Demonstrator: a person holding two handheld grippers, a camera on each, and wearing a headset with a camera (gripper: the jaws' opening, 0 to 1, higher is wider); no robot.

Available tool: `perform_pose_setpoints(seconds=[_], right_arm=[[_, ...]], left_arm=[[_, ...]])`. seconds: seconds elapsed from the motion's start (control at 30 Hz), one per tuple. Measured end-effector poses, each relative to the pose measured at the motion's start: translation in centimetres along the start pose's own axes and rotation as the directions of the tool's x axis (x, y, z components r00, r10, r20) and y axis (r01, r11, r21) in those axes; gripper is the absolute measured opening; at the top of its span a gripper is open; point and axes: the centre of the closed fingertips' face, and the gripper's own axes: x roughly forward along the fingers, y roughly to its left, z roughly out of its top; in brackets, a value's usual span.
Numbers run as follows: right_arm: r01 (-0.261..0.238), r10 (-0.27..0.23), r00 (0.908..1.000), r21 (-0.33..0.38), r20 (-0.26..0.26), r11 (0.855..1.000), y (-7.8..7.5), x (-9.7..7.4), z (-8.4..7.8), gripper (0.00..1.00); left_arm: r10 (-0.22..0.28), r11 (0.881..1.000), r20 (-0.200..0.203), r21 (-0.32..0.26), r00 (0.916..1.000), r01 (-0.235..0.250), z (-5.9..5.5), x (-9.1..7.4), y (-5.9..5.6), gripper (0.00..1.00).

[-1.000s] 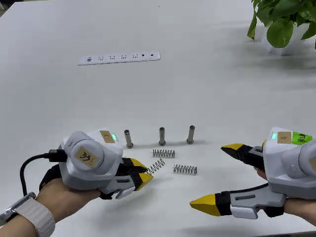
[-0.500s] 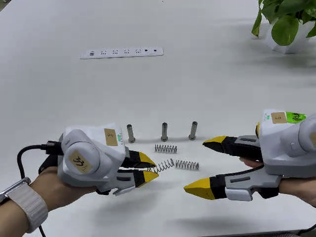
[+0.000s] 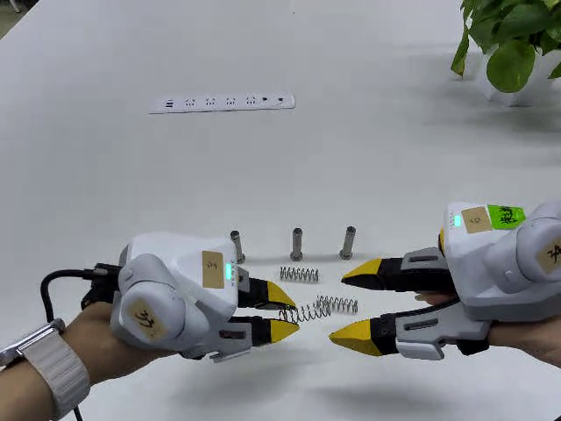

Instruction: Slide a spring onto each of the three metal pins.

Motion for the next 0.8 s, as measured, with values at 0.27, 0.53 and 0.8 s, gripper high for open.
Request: perform_pose_setpoints(seconds=[0.27,0.53,0.8], right_arm=[[-0.065,0.065,0.9978,0.002,0.011,0.998,0.8,0.1,0.5,0.17],[-0.075,0.075,0.9971,0.001,0.009,0.997,0.8,0.2,0.4,0.12],[-0.090,0.090,0.9958,-0.022,-0.015,0.996,1.3,0.2,0.6,0.12]], left_arm=[[-0.008,1.000,0.018,-0.005,0.9998,0.008,0.2,0.0,-0.2,0.10],[-0.017,0.999,0.041,-0.027,0.9990,0.018,0.4,0.0,-0.5,0.10],[-0.017,0.998,0.041,-0.068,0.9990,0.019,0.3,0.2,-0.8,0.10]])
